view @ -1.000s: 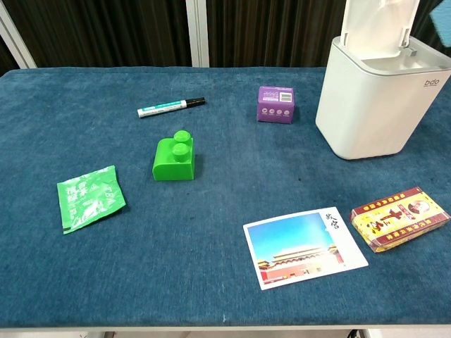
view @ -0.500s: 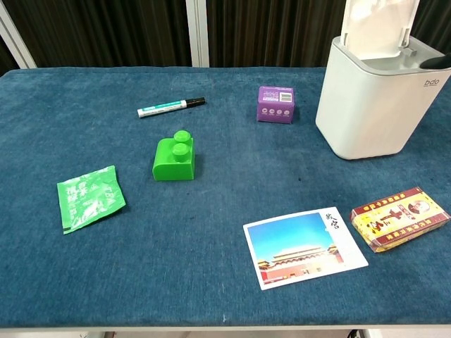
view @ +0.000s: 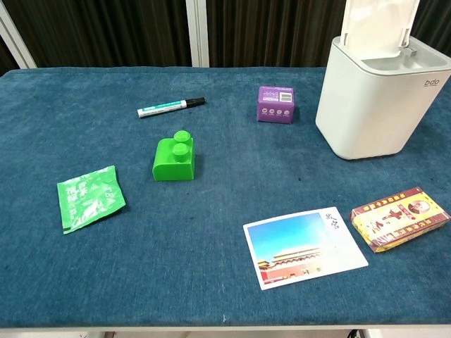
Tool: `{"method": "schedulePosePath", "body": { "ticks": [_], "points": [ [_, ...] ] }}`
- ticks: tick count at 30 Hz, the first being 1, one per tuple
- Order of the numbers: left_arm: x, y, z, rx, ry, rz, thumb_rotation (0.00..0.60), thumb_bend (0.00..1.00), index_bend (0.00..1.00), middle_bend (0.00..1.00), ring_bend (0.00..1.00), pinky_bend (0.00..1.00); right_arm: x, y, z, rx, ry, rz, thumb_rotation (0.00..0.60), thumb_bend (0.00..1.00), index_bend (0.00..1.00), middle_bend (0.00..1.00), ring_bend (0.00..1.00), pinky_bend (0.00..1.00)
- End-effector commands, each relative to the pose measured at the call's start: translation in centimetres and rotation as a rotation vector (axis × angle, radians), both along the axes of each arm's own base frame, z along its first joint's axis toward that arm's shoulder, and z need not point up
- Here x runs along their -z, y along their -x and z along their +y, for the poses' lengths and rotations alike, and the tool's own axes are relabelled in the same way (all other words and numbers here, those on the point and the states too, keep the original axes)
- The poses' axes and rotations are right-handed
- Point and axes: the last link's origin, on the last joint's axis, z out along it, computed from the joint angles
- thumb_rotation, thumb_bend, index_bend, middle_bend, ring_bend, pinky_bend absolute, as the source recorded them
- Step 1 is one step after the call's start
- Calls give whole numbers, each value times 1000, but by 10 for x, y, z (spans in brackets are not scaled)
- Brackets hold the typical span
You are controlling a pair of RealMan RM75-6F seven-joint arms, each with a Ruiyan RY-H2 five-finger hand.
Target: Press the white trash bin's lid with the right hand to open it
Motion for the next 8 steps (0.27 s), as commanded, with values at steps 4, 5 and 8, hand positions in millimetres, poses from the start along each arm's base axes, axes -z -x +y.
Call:
{"method": "schedulePosePath", "body": {
  "ticks": [4,5,8],
  "points": [
    [2,-2,-3,20,8,18,600,30,0,0,0,20,-4,28,58,56,-3,-82,600,262,0,0,0,0],
    [2,-3,-3,22,4,18,600,30,0,0,0,20,-5,30,57,68,13,-80,600,262,0,0,0,0],
    [2,-3,-5,24,2,16,600,30,0,0,0,20,-4,34,55,96,-1,-67,600,262,0,0,0,0]
  ]
}}
